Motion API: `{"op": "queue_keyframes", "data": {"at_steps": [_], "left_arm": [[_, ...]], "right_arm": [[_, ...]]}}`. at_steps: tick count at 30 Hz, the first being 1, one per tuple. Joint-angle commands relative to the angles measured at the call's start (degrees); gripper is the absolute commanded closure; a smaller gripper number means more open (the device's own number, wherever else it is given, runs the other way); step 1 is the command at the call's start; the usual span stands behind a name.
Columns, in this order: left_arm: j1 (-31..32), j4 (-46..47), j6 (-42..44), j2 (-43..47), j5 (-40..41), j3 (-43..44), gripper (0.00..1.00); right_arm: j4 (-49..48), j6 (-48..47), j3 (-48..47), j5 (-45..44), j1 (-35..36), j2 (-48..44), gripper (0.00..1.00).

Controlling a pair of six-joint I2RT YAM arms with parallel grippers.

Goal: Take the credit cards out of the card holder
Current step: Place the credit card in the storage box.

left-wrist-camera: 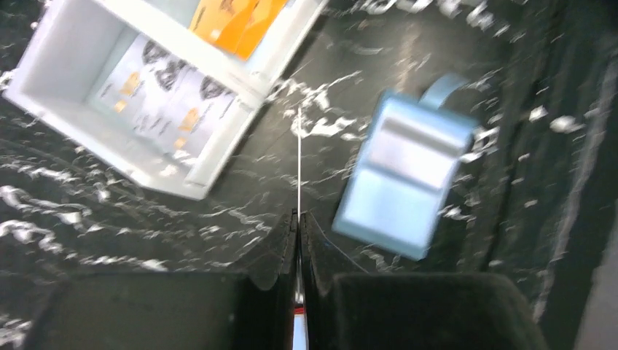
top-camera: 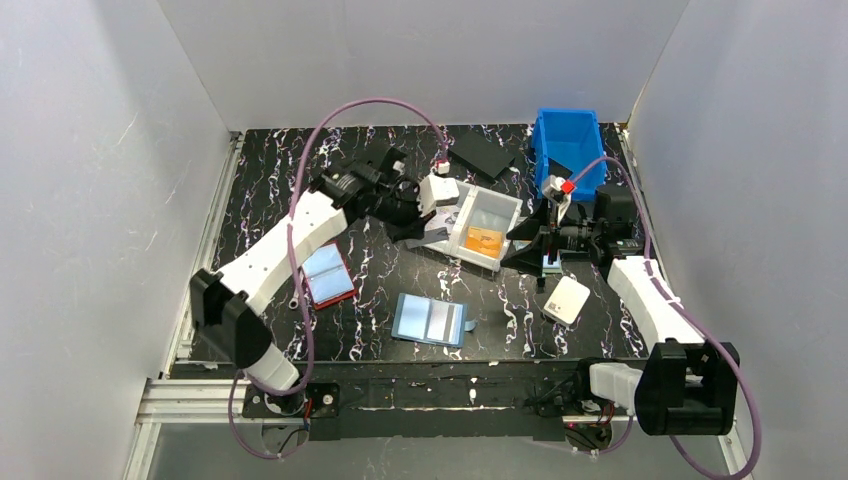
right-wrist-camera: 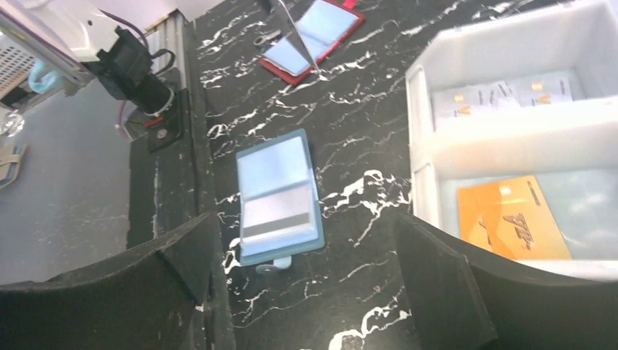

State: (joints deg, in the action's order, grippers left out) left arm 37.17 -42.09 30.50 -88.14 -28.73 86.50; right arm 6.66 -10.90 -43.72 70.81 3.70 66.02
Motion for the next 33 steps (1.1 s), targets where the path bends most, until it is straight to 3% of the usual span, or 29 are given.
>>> {"op": "queue_keyframes", "data": {"at_steps": [1, 7, 16, 33], "left_arm": [[-0.8, -18.6, 20.5, -8.4, 10.6, 11.5, 1.00], [-0.9, -18.6, 30.6, -18.5, 13.7, 22.1, 1.00], [-1.3, -20.7, 36.8, -32.5, 12.3, 37.5, 1.00], [-2.3, -21.0, 39.7, -43.6, 7.0, 42.8, 1.00]], "right_arm": [[8.1, -11.6, -1.2, -2.0, -2.0, 2.8, 0.02], [12.6, -18.4, -0.8, -1.4, -5.8, 4.3, 0.02], [16.4, -22.6, -1.9, -1.5, -8.0, 5.8, 0.02], [18.8, -24.5, -2.8, 0.3, -8.6, 7.5, 0.02]]}}
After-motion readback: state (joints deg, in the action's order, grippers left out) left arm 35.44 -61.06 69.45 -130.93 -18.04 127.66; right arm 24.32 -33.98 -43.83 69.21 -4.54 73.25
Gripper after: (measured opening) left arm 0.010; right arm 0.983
